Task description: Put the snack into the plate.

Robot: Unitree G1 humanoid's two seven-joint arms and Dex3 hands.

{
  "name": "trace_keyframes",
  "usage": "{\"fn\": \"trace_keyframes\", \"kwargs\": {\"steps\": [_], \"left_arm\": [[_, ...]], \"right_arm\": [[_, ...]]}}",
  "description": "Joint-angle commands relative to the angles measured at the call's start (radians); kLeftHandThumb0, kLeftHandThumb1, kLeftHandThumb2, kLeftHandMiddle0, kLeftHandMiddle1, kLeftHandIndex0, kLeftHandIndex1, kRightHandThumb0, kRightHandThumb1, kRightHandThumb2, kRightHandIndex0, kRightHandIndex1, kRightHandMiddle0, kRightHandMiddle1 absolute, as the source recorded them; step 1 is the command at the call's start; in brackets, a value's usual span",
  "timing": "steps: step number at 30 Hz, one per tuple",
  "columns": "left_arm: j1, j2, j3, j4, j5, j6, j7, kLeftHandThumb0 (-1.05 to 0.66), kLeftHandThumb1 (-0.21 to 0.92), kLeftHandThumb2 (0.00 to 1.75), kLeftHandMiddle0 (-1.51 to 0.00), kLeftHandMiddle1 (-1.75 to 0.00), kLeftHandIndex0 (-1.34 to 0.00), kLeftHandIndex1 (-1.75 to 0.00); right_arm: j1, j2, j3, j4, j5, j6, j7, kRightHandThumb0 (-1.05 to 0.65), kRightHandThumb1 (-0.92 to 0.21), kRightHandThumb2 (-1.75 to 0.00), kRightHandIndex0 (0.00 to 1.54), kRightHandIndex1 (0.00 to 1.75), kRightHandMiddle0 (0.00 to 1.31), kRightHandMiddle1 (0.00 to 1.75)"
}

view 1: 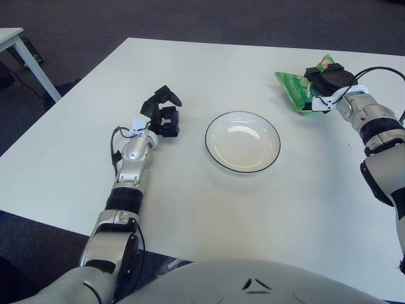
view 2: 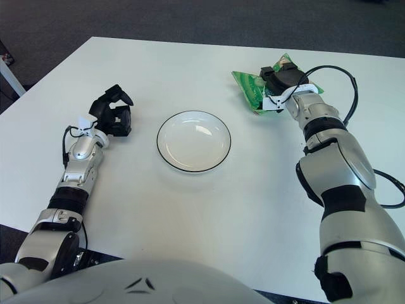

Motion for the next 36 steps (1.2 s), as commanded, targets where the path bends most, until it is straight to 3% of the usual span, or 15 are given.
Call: {"fn": "trace_keyframes", "kwargs": {"steps": [1, 8, 24, 33, 36], "left_arm": [[0.162, -0.115, -0.037, 0.107, 0.022, -0.017, 0.031, -0.49, 0.28, 1.36, -1.23, -1.75, -0.64, -1.75], [0.145, -0.104, -0.041, 0.13, 0.04, -0.021, 0.036, -0.49, 0.28, 1.36, -1.23, -1.75, -0.64, -1.75], [0.127, -0.089, -0.03, 0.17, 0.031, -0.054, 0.009, -0.48, 0.32, 1.31, -1.24, -1.75, -0.61, -1.75], [0.125, -0.087, -0.022, 0.176, 0.004, -0.06, -0.019, -0.47, 0.33, 1.3, -1.24, -1.75, -0.6, -1.75], [0.125, -0.085, -0.02, 0.179, 0.003, -0.067, -0.024, -0.47, 0.33, 1.3, -1.23, -1.75, -0.6, -1.75]], "right_arm": [[0.068, 0.015, -0.045, 0.02, 0.041, 0.013, -0.005, -0.01, -0.04, -1.5, 0.87, 1.33, 0.73, 1.74], [0.026, -0.018, -0.125, -0.034, 0.113, -0.067, -0.021, 0.0, -0.03, -1.56, 0.89, 1.47, 0.66, 1.75], [0.01, -0.078, -0.208, -0.208, 0.136, -0.194, -0.081, 0.0, -0.02, -1.63, 0.85, 1.66, 0.62, 1.75], [0.023, -0.105, -0.27, -0.371, 0.148, -0.19, -0.06, 0.0, 0.01, -1.68, 0.85, 1.7, 0.64, 1.75], [0.048, -0.109, -0.31, -0.497, 0.161, -0.161, -0.045, 0.0, 0.04, -1.71, 0.89, 1.69, 0.66, 1.75]]}}
